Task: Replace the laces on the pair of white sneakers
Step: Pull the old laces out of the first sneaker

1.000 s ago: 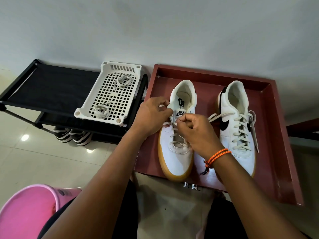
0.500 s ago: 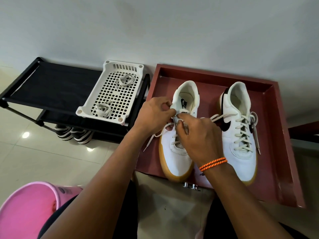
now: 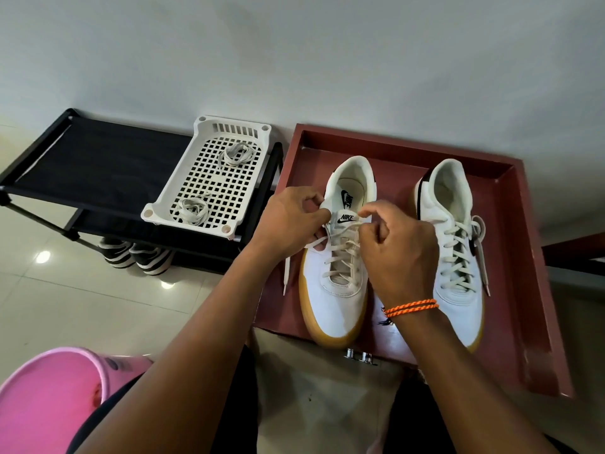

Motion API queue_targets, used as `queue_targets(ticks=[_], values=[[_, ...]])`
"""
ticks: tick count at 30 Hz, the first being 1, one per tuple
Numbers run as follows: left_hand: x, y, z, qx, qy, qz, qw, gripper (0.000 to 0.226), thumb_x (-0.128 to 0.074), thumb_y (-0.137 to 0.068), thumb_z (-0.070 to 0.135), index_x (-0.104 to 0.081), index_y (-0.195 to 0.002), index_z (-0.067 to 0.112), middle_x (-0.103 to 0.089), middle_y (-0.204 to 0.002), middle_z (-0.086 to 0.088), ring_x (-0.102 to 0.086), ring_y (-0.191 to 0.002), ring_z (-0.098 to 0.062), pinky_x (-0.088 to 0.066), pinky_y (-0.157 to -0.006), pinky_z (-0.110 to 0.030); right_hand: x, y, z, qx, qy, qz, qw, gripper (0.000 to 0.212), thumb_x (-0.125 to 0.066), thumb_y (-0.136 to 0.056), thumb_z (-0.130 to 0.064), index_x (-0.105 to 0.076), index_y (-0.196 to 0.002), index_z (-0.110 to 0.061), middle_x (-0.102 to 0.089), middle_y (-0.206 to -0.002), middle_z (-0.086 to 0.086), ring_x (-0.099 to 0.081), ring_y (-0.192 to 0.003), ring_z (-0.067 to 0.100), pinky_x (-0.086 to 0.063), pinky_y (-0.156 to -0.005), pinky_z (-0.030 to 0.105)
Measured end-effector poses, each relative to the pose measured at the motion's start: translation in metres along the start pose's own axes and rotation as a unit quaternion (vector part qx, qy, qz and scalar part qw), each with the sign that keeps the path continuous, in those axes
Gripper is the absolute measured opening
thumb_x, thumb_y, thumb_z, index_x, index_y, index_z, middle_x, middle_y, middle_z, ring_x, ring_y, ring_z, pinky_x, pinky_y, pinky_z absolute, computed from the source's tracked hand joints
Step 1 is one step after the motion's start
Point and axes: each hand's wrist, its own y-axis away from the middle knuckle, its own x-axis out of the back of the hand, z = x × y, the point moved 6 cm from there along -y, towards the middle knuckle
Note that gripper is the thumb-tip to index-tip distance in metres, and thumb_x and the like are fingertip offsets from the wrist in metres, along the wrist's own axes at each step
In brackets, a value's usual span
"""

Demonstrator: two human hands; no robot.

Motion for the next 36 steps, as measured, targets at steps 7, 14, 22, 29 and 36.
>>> queue_targets(ticks=[7,14,22,29,36], values=[[0.000,-0.002,-0.001,-0.007,0.001,-0.007,1.000,0.010,-0.066,-0.098,0.013,-0.074,-0.092,0.012,-0.078,-0.071,-0.007,-0.078,-0.062,-0.024,-0.066,-0.077,-0.051,-0.031,0.020,-0.017,0.101,0.126,-0.122,0.979,0.017,-0.063,-0.100,-0.030,-0.074,-0.091,-0.021,-0.067,-0.069,0.009,-0.065,-0.064,0.036,-0.031,-0.056,0.031],[-0.001,-0.002,-0.002,-0.003,0.006,-0.008,1.000,0.009,-0.068,-0.098,0.014,-0.074,-0.091,0.013,-0.079,-0.075,-0.010,-0.079,-0.063,-0.026,-0.065,-0.077,-0.053,-0.001,0.000,-0.001,0.019,0.047,0.002,0.999,0.012,-0.067,-0.093,-0.022,-0.072,-0.082,-0.017,-0.052,-0.055,-0.002,-0.045,-0.051,0.026,-0.031,-0.053,0.028],[0.000,0.000,0.000,-0.002,0.004,-0.012,1.000,0.010,-0.066,-0.099,0.011,-0.073,-0.093,0.012,-0.078,-0.071,-0.008,-0.078,-0.062,-0.025,-0.066,-0.076,-0.051,-0.034,0.019,-0.013,0.092,0.091,-0.130,0.983,0.019,-0.059,-0.102,-0.032,-0.076,-0.102,-0.023,-0.069,-0.073,0.010,-0.066,-0.070,0.036,-0.041,-0.057,0.034],[0.000,-0.001,-0.001,0.008,0.008,-0.011,1.000,0.008,-0.067,-0.098,0.013,-0.073,-0.093,0.012,-0.079,-0.073,-0.009,-0.078,-0.061,-0.025,-0.065,-0.078,-0.053,0.002,-0.001,0.002,-0.013,0.014,0.013,1.000,0.013,-0.070,-0.090,-0.022,-0.070,-0.078,-0.018,-0.050,-0.056,-0.007,-0.042,-0.052,0.017,-0.028,-0.050,0.019],[0.000,0.000,-0.001,0.014,0.016,0.001,1.000,0.007,-0.069,-0.098,0.014,-0.074,-0.094,0.011,-0.079,-0.074,-0.003,-0.078,-0.061,-0.020,-0.065,-0.074,-0.052,-0.033,0.017,-0.009,0.075,0.076,-0.140,0.984,0.023,-0.054,-0.103,-0.033,-0.075,-0.106,-0.024,-0.072,-0.082,0.008,-0.067,-0.077,0.033,-0.040,-0.061,0.031]])
